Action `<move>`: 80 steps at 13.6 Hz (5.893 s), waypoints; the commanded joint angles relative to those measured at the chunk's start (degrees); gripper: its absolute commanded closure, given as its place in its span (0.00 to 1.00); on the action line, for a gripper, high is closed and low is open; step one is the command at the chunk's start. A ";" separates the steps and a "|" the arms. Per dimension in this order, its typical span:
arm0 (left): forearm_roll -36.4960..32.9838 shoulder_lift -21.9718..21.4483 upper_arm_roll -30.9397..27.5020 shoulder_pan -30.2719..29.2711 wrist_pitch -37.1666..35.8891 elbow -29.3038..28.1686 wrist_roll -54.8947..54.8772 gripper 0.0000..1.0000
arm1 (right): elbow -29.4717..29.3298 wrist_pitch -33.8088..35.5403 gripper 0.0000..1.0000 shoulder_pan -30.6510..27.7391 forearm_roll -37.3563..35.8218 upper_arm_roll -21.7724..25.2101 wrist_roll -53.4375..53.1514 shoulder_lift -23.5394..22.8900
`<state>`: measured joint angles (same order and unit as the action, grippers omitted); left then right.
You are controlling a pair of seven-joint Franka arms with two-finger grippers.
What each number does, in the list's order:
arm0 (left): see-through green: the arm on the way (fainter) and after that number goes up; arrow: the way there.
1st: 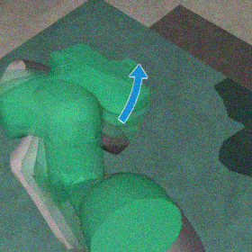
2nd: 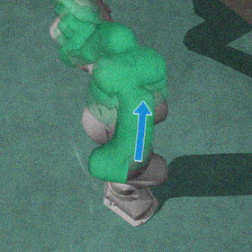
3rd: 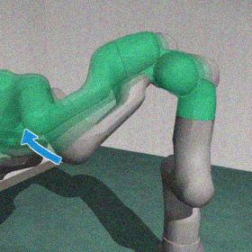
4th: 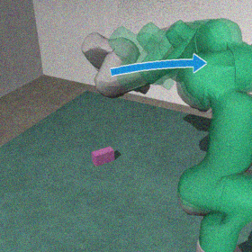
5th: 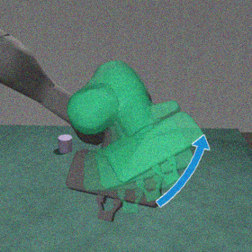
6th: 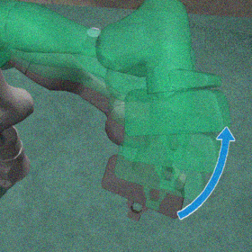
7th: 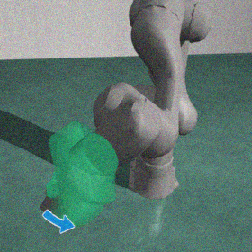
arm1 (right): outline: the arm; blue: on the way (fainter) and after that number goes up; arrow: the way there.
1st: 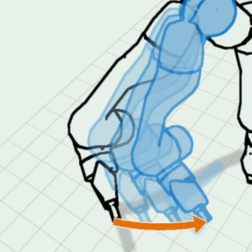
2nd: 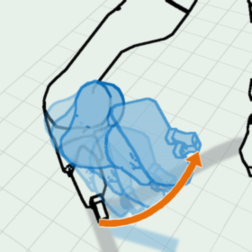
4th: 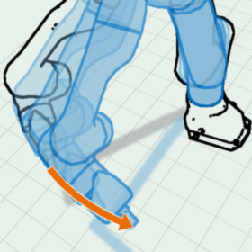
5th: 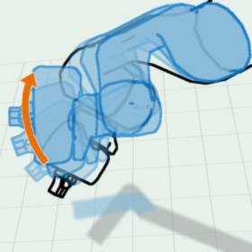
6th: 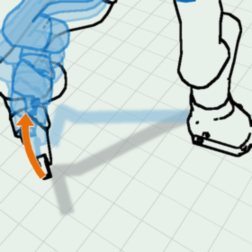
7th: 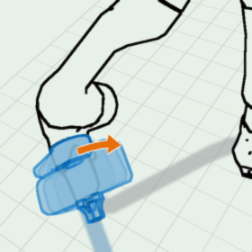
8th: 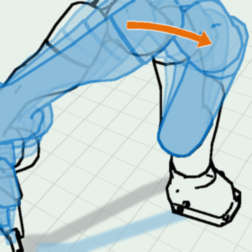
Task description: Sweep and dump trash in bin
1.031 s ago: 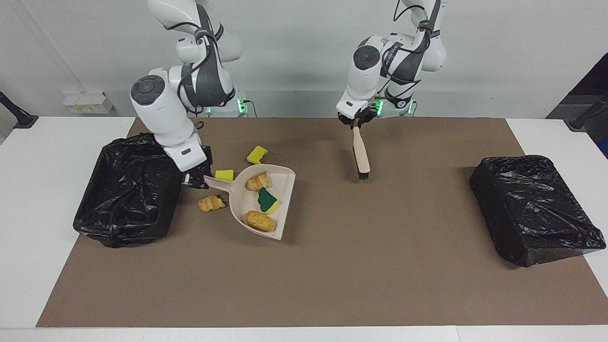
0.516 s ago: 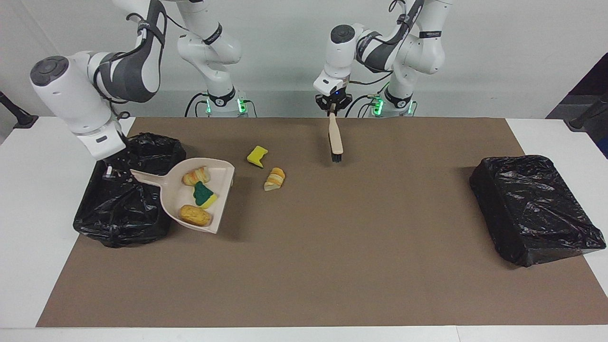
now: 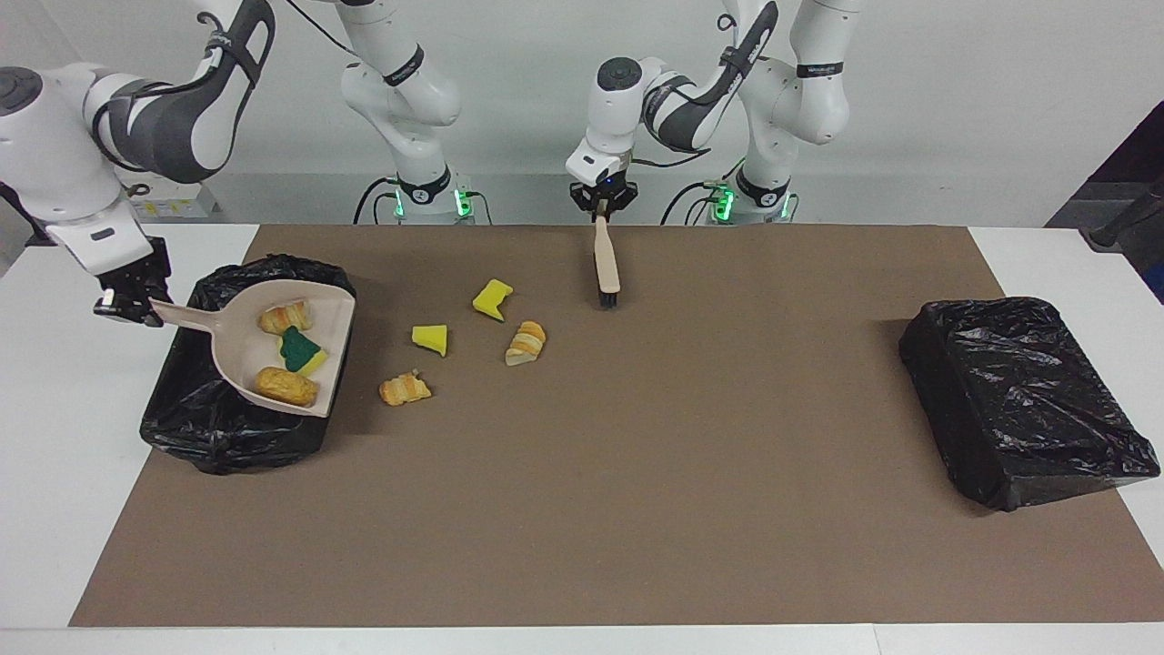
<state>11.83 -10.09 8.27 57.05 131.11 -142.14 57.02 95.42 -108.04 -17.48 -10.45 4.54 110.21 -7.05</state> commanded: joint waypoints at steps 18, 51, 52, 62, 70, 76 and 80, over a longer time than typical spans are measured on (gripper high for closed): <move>-7.43 -0.37 -1.50 -28.98 -14.91 13.62 -27.97 0.00 | 5.31 0.54 1.00 0.35 -24.40 -1.03 -1.93 9.07; -11.12 9.47 -1.50 -56.78 -41.20 53.11 -66.95 0.00 | -3.82 -3.93 1.00 55.61 14.14 -2.44 -147.52 -15.34; -11.12 9.38 -1.50 -56.78 -41.20 53.02 -66.95 0.00 | -4.28 -5.84 1.00 57.19 14.05 -2.35 -150.61 -17.19; -11.04 9.29 -1.50 -57.13 -40.23 52.58 -67.04 0.00 | 2.37 -3.85 0.00 57.99 14.58 -2.52 -152.22 -7.92; -11.04 9.03 -1.42 -56.70 -40.67 52.58 -66.16 0.00 | 28.04 -5.59 0.00 66.60 23.80 -2.52 -157.75 8.44; -11.12 9.12 -0.80 -54.85 -39.27 52.23 -66.51 0.00 | 39.30 -17.36 0.00 76.71 24.60 -2.52 -166.72 9.87; -11.04 9.47 -0.89 -51.96 -36.81 50.38 -65.98 0.00 | 39.84 -17.38 0.30 76.99 24.51 -2.52 -167.08 9.51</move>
<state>0.30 -0.77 8.08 3.33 92.39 -90.59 -9.06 134.56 -124.64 59.76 12.91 1.92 -56.52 1.72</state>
